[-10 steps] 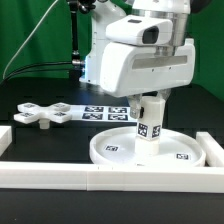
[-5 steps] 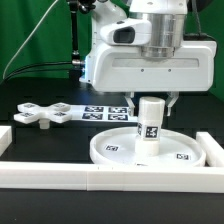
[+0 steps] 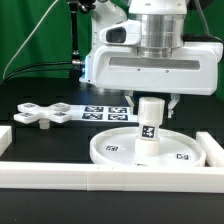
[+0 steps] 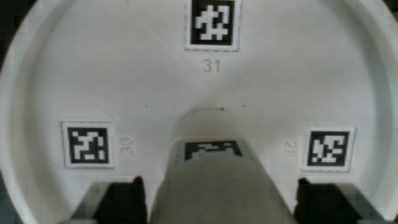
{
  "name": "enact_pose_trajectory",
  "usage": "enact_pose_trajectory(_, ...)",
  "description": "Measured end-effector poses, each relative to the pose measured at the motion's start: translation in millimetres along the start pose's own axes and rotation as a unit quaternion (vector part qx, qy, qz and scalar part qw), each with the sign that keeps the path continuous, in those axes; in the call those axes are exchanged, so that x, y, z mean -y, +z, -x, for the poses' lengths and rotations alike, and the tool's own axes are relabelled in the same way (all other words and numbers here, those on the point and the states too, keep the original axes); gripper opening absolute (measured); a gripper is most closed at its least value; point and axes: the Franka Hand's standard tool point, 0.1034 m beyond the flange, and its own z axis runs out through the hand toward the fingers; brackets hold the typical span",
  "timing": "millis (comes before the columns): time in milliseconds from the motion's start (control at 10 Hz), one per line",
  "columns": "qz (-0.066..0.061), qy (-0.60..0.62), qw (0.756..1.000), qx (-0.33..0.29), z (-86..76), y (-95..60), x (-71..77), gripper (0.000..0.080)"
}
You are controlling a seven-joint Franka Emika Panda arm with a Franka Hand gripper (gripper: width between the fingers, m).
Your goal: Assemble round table
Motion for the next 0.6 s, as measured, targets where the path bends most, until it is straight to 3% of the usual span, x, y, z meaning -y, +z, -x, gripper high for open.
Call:
enact_pose_trajectory(300,-0.040,0.190,0.981,0.021,3.5,0.7,-0.5,0.0412)
enact_pose_trajectory(500,-0.071,0.326,0.942,0.037,3.6,3.7,1.7,0.0411)
enact_pose_trajectory(600,-0.070,0.352,0.932,0.043,5.0,5.2,2.7,0.0411)
